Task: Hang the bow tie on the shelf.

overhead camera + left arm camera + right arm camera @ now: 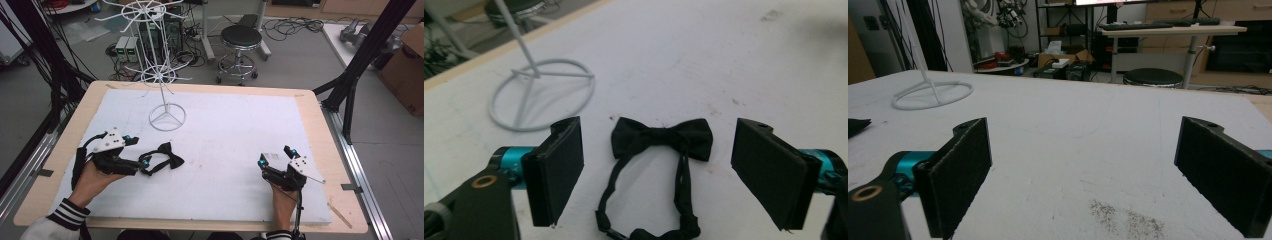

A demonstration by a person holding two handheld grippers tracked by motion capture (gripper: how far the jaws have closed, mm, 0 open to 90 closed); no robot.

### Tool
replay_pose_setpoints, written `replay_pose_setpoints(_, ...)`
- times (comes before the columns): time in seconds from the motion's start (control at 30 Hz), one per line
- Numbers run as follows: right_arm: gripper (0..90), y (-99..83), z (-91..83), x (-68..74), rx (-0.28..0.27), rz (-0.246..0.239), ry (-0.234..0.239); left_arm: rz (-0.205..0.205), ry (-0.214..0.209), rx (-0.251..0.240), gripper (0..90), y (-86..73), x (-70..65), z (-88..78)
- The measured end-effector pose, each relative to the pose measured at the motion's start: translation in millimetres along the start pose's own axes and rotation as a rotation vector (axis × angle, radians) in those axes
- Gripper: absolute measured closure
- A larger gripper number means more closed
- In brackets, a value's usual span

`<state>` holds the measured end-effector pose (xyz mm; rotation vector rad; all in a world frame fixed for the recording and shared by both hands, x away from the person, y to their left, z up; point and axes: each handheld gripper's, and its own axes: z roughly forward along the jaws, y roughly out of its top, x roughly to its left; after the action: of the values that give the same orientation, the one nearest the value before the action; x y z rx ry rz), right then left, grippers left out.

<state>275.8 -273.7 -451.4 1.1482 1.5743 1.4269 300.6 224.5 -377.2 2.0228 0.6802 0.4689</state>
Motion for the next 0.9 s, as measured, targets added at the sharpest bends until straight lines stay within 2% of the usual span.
replay_pose_setpoints(0.13,7.1,0.1,-0.3,0.1,0.003,0.005,0.000,0.037,-0.050,0.071,26.2,2.8,-3.9,12.6)
replay_pose_setpoints(0.17,7.1,0.1,-0.3,0.1,0.003,0.005,0.000,0.037,-0.050,0.071,26.2,2.8,-3.9,12.6)
replay_pose_setpoints(0.2,7.2,0.0,-0.3,0.2,0.002,0.004,0.000,0.044,-0.076,0.106,26.2,3.9,-4.9,19.0)
replay_pose_setpoints(0.23,7.1,0.1,-0.4,0.1,0.001,0.004,0.001,0.044,-0.076,0.106,26.2,3.9,-4.9,19.0)
replay_pose_setpoints(0.3,7.2,0.0,-0.4,0.1,0.001,0.005,-0.001,0.042,-0.090,0.150,26.4,5.1,-6.2,27.0)
replay_pose_setpoints(0.4,7.1,0.1,-0.2,0.0,-0.001,-0.003,0.001,0.036,-0.101,0.174,27.6,6.0,-6.1,31.3)
replay_pose_setpoints(0.43,7.1,0.1,-0.2,0.1,-0.001,-0.004,0.000,0.031,-0.108,0.204,27.8,6.8,-6.0,35.7)
replay_pose_setpoints(0.5,7.1,0.0,-0.1,0.2,-0.003,-0.005,-0.001,0.029,-0.111,0.218,28.2,7.2,-6.3,37.9)
replay_pose_setpoints(0.57,7.1,0.1,-0.3,0.0,0.000,-0.005,0.001,0.041,-0.121,0.257,28.4,8.8,-6.4,43.9)
replay_pose_setpoints(0.63,7.1,0.0,-0.2,0.0,-0.002,-0.004,0.002,0.039,-0.127,0.263,28.8,9.0,-6.7,46.0)
replay_pose_setpoints(0.67,7.1,0.1,-0.3,-0.1,-0.002,-0.003,0.002,0.033,-0.136,0.284,29.3,9.2,-6.8,50.8)
replay_pose_setpoints(0.7,7.1,0.1,-0.3,0.0,-0.002,-0.002,0.002,0.035,-0.140,0.305,30.6,9.5,-7.2,53.2)
replay_pose_setpoints(0.73,7.1,0.0,-0.5,0.1,0.000,0.001,0.001,0.064,-0.142,0.336,31.3,10.3,-6.8,55.0)
replay_pose_setpoints(0.9,7.1,0.0,-0.3,-0.1,-0.002,-0.005,0.002,0.067,-0.154,0.375,35.2,12.0,-10.9,64.2)
